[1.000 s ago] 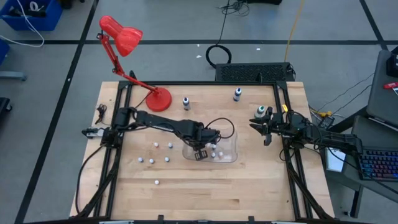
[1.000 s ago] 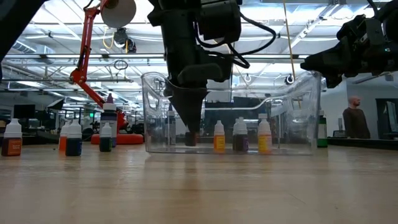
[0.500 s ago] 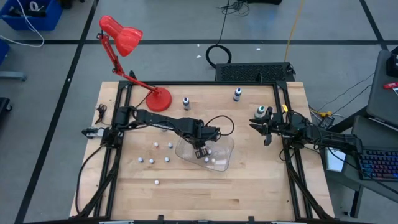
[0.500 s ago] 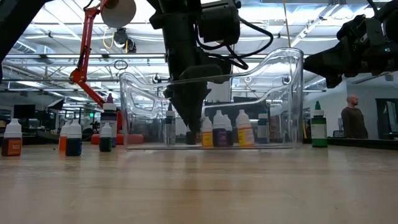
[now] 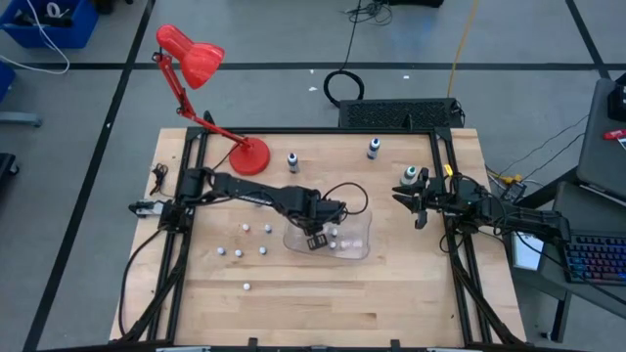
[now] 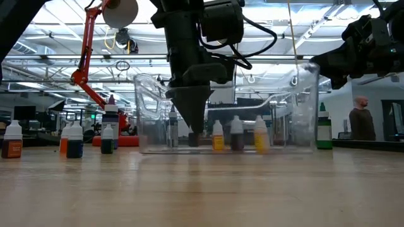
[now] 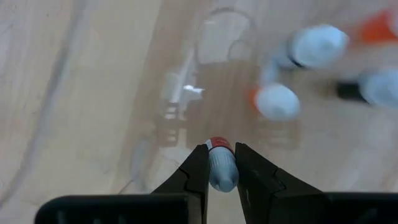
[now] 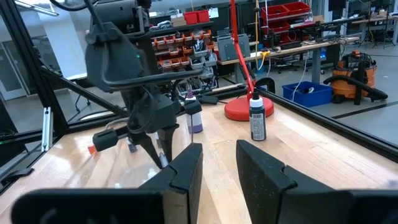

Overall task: Pick & Place food coloring
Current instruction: Put the top small red food coloring bottle into the transparent bin

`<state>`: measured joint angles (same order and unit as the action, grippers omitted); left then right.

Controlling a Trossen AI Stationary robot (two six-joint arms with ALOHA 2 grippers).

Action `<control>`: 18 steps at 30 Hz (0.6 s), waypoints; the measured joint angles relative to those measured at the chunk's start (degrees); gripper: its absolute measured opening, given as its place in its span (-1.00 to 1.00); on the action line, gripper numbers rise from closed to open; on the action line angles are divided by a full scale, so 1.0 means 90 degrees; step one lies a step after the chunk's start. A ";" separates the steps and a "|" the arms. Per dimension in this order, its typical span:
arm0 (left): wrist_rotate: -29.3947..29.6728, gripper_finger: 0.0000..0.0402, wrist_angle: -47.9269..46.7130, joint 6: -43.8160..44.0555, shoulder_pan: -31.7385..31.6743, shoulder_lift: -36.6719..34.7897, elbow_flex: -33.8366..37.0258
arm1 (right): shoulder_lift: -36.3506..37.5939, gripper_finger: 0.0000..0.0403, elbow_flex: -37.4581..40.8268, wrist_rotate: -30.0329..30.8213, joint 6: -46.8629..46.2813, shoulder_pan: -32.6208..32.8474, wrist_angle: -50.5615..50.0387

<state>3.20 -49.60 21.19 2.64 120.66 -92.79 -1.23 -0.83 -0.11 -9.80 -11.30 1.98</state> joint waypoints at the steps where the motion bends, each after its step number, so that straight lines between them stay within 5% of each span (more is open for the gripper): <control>1: 0.0000 -0.72 0.0004 0.0000 0.0021 -0.0002 -0.0002 | -0.0001 -0.56 -0.0001 0.0000 -0.0001 0.0000 0.0000; 18: -0.0532 -0.63 0.0026 0.0036 0.0174 0.0028 -0.0041 | -0.0002 -0.56 0.0000 -0.0001 -0.0001 0.0000 0.0000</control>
<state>-1.59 -49.36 21.52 4.21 120.91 -93.17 -1.25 -0.83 -0.11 -9.81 -11.30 1.98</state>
